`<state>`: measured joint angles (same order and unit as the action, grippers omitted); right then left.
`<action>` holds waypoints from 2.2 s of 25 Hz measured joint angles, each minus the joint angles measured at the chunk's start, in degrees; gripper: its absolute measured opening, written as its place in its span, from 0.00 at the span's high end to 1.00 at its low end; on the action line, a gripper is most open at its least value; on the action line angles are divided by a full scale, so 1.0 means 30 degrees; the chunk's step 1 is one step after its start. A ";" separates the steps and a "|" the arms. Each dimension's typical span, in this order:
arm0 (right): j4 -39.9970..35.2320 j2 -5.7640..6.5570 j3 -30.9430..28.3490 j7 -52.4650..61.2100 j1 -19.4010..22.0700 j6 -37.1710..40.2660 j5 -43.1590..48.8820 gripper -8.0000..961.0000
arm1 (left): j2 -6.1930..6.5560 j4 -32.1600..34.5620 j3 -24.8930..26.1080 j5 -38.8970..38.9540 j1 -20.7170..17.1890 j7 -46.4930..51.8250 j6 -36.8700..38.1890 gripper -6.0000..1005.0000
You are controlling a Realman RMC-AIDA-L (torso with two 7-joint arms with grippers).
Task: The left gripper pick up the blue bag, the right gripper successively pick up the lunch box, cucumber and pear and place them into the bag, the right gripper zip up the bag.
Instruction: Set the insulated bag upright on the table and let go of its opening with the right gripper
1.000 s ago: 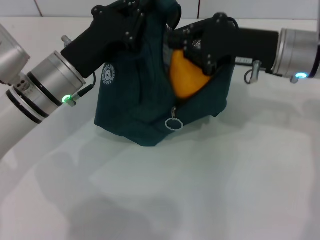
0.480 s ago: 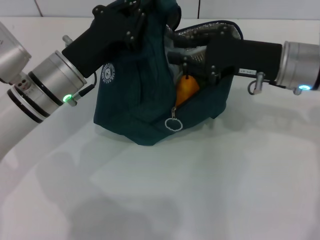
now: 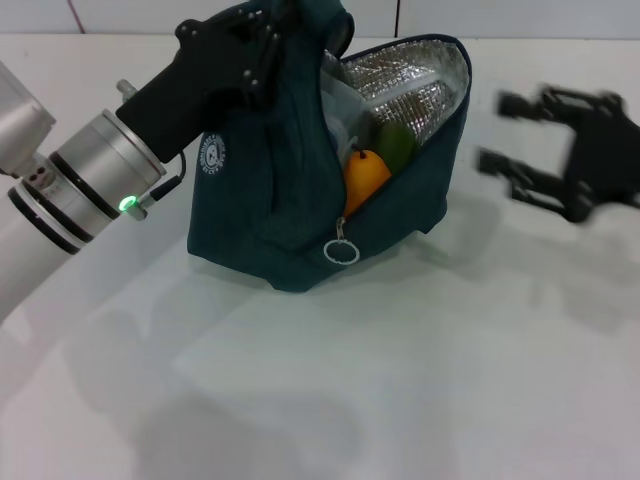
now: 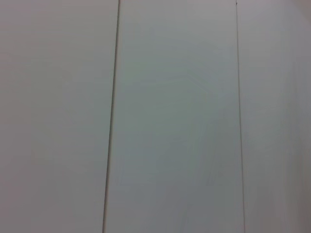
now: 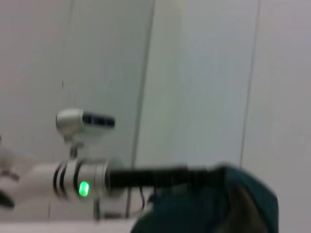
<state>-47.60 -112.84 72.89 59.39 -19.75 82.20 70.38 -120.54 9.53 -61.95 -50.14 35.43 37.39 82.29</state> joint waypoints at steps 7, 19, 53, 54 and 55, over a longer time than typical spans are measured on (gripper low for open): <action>0.2219 0.0667 -0.2064 0.1279 0.0543 0.0563 0.2450 0.44 | -0.0002 -0.0014 -0.0026 0.0001 0.0102 0.0008 -0.0012 0.93; 0.4487 -0.0843 -0.0901 0.1294 -0.3048 -0.3130 0.6306 0.52 | -0.0074 -0.0063 -0.0093 -0.0009 0.0204 0.0055 0.0001 0.93; 0.3440 0.0689 -0.1842 -0.1133 -0.0410 0.1913 -0.0825 0.90 | -0.0052 -0.0868 -0.3615 -0.0119 -0.0940 -0.3355 0.1796 0.93; 0.3849 0.0735 -0.1893 -0.1194 -0.0496 0.2017 -0.0793 0.89 | -0.0053 -0.1143 -0.3883 -0.0084 -0.0908 -0.4000 0.1903 0.93; 0.4203 0.0761 -0.1952 -0.1287 -0.0559 0.2082 -0.0716 0.89 | -0.0057 -0.1263 -0.4090 -0.0075 -0.0885 -0.4365 0.2032 0.93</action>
<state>-34.99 -110.55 67.04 55.53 -21.43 88.44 68.23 -120.71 5.74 -74.21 -50.37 32.77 24.29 88.39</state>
